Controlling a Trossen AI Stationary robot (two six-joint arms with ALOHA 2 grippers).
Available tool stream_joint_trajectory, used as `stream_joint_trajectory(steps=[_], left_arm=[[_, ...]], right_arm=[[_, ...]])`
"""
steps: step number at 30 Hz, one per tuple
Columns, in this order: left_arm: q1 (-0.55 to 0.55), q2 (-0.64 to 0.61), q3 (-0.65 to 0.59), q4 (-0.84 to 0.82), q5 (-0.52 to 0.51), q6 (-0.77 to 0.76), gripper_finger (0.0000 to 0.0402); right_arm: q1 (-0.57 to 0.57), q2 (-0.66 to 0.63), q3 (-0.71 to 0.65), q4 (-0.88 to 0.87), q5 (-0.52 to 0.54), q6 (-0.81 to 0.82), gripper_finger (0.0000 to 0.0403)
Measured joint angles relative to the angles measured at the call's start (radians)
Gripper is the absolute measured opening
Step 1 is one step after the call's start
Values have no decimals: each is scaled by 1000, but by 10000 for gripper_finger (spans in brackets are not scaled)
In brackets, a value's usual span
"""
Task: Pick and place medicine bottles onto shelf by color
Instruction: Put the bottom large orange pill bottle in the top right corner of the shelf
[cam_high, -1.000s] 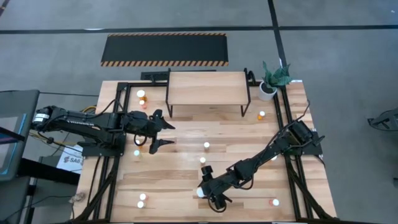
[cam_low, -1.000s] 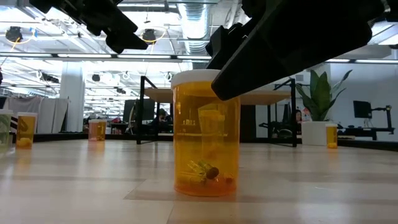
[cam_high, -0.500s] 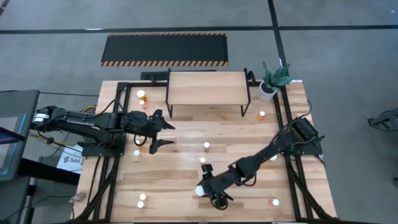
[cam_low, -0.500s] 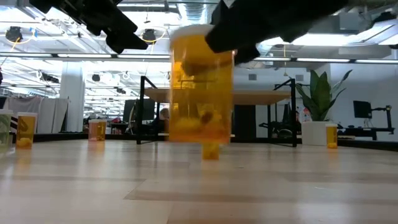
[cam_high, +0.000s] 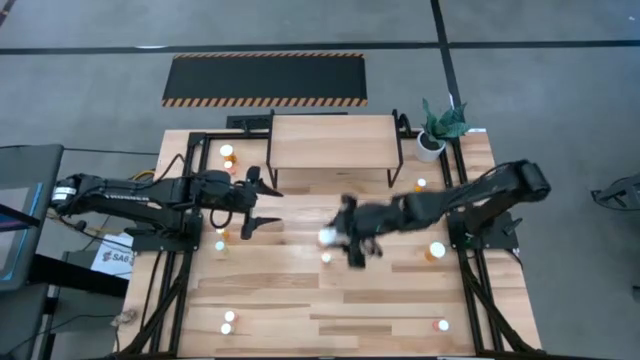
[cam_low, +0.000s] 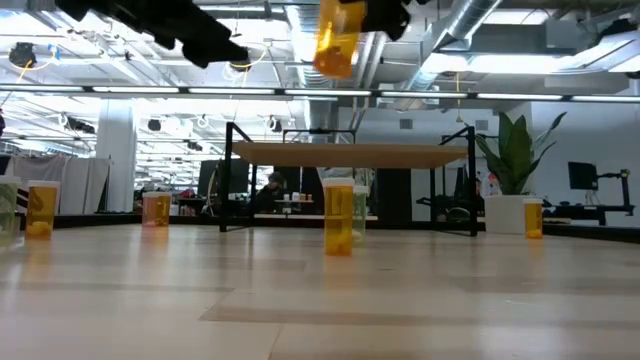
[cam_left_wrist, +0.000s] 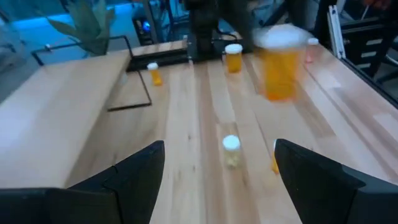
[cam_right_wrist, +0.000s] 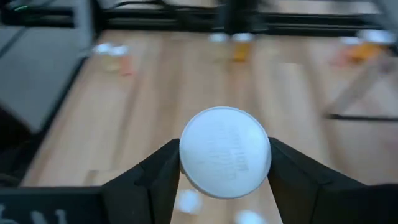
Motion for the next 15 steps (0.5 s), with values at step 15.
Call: stream_joint_trajectory(steps=[15], left_arm=[[81, -118, 0, 1, -33, 26, 292]], right_arm=[[-608, -246, 4, -173, -15, -155, 228]])
